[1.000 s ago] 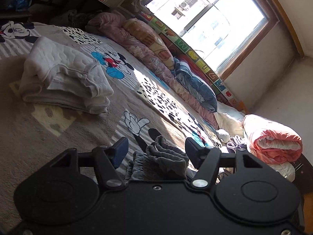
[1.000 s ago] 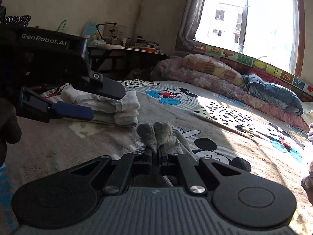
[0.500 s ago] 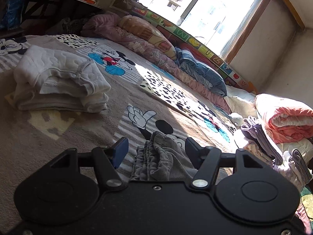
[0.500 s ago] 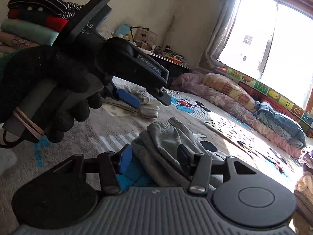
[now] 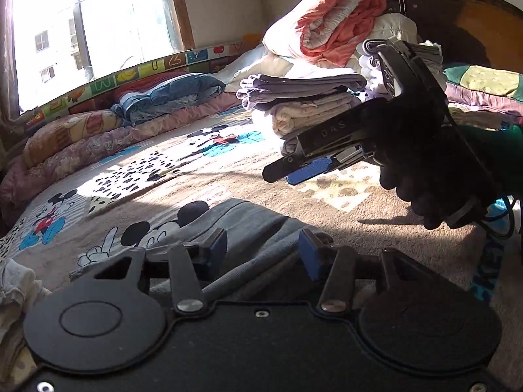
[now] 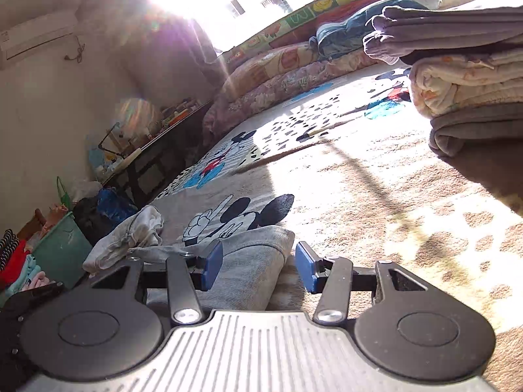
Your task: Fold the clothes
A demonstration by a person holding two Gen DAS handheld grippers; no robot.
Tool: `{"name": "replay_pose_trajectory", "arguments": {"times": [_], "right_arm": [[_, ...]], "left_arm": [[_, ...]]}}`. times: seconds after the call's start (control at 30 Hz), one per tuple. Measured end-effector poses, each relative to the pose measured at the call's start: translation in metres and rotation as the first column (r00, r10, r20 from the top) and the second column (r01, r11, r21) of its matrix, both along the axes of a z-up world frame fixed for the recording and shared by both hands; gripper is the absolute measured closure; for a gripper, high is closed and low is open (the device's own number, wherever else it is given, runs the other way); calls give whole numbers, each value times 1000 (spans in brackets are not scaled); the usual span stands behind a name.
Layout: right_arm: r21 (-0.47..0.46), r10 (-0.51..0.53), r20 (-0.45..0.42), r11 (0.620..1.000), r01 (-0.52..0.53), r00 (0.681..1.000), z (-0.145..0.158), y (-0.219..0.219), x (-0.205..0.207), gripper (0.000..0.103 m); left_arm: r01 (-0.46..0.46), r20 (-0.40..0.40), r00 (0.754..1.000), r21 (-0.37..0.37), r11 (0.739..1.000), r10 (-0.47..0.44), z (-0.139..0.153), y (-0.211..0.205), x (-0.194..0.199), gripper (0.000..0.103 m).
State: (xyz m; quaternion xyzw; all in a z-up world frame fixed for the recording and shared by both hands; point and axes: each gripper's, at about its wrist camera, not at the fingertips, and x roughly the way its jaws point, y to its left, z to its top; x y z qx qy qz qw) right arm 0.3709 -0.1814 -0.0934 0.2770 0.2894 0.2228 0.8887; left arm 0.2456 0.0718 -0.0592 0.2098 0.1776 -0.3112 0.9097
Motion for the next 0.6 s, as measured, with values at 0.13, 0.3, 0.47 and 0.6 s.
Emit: {"name": "replay_pose_trajectory", "arguments": {"times": [0.13,0.3,0.47,0.6], "right_arm": [[52,83,-96,996,-79,992,-20,2,34,52],[120,136,-168,986,-116,976,-36,10,49,60],[153,145,-174,981,-119,974,-41,12,51,89],[146,134,-165,983,-110,977,-36,13,54,96]], "left_arm": [[56,69,996,126,991,-65,-13,-28,-5,59],[49,93,993,184,982,-67,-22,-43,2,63],[43,104,992,269,962,-73,-32,-53,8,69],[70,95,990,334,940,-107,-41,-51,2,95]]}}
